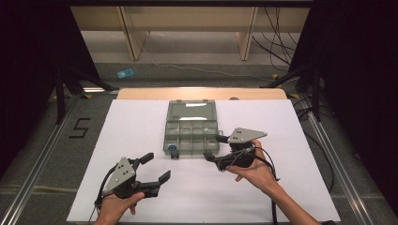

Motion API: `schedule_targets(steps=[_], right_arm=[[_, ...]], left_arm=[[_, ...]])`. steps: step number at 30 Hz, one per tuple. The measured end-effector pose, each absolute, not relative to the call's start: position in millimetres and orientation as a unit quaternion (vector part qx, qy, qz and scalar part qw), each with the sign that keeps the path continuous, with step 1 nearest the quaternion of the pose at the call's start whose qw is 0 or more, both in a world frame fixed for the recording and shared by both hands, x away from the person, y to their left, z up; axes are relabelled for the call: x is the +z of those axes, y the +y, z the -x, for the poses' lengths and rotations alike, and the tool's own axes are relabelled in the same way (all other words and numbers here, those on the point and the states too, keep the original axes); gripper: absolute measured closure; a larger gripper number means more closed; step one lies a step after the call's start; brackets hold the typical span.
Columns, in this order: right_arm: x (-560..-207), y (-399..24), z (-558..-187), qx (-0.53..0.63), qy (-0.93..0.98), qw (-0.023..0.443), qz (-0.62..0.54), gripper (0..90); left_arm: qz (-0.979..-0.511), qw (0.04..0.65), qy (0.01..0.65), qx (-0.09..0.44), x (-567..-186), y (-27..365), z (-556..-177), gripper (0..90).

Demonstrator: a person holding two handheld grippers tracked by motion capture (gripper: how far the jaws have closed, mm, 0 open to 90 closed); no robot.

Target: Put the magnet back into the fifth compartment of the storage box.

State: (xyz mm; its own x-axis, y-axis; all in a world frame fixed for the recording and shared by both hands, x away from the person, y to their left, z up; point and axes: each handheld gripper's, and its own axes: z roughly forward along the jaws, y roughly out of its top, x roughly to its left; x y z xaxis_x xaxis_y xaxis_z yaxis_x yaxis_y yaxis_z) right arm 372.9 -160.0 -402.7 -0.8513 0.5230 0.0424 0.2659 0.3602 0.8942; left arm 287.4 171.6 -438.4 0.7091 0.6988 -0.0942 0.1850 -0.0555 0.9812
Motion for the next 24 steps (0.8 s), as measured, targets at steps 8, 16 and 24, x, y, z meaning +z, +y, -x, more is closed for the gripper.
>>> schedule_targets(steps=[8, 16, 24], right_arm=[[-404, -174, -366, 0.534, 0.8, 0.135, -0.238, 22.7], [-406, -182, -359, 0.541, 0.79, 0.141, -0.251, 20.6], [-408, -189, -354, 0.545, 0.787, 0.139, -0.255, 18.2]], left_arm=[[-0.694, 0.614, 0.314, 0.208, -439, 171, -288, 15.9], [-0.694, 0.613, 0.314, 0.208, -439, 171, -288, 15.9], [-0.697, 0.608, 0.317, 0.209, -439, 171, -288, 15.8]])
